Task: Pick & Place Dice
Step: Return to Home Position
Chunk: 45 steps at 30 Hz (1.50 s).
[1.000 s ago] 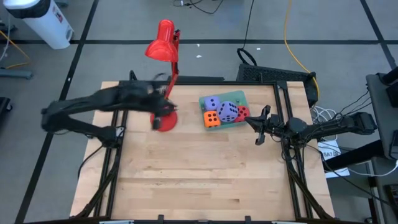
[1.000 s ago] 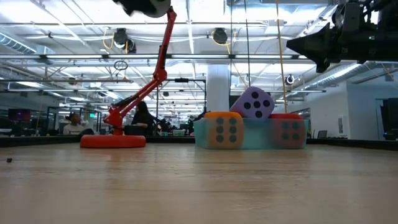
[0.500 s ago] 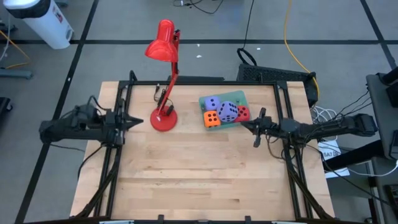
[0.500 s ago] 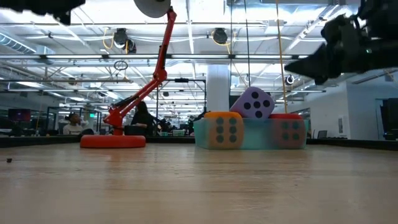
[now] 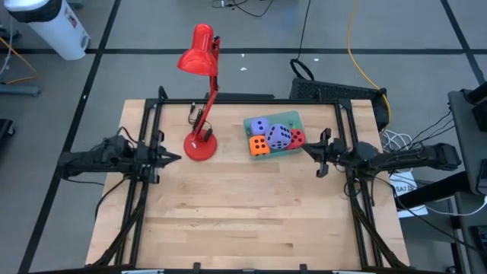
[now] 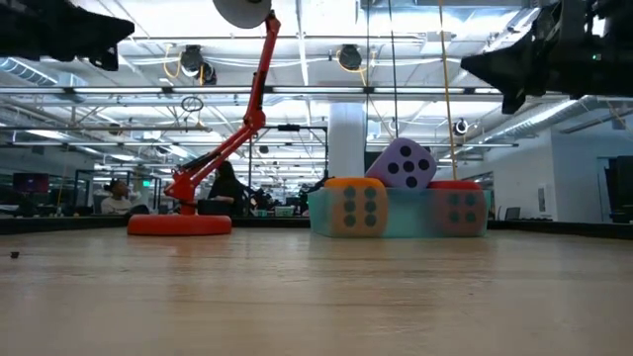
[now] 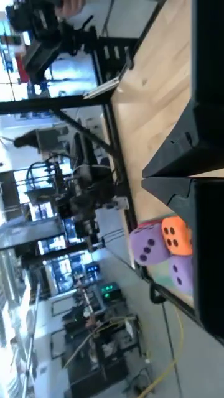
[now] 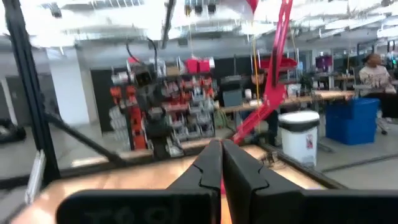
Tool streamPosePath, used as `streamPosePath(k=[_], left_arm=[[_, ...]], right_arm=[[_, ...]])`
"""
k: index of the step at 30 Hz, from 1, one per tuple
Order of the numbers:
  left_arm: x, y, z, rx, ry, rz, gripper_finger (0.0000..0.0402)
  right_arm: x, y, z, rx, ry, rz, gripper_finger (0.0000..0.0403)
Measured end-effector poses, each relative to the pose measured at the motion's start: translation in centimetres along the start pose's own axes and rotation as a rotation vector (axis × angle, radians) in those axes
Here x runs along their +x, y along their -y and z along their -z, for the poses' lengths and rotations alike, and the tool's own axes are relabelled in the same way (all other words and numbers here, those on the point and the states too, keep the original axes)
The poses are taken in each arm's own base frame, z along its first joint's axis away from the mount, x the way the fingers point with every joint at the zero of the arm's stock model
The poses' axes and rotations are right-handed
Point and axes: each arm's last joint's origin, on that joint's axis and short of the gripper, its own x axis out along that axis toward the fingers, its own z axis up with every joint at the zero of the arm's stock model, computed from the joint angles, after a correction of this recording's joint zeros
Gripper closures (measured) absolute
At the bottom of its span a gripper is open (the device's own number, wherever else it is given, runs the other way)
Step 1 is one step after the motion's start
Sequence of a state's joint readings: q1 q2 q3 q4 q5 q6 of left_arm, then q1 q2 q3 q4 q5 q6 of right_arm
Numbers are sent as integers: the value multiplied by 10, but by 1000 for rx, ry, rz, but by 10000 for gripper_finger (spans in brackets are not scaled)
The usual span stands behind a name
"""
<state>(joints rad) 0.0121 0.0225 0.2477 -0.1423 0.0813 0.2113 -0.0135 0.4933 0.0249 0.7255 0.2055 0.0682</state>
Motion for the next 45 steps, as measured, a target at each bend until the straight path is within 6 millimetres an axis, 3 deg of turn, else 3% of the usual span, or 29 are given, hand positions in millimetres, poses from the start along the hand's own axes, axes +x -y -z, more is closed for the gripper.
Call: streamPosePath(k=[14, 29, 45], left_arm=[[13, 11, 59, -19, -98, -2, 401], [13, 7, 61, -62, -117, -65, 401], [13, 7, 61, -87, -122, -74, 400]], right_arm=[[-1, 0, 1, 22, -13, 4, 399], [0, 2, 11, 2, -97, 42, 399], [-22, 7, 6, -12, -112, 64, 399]])
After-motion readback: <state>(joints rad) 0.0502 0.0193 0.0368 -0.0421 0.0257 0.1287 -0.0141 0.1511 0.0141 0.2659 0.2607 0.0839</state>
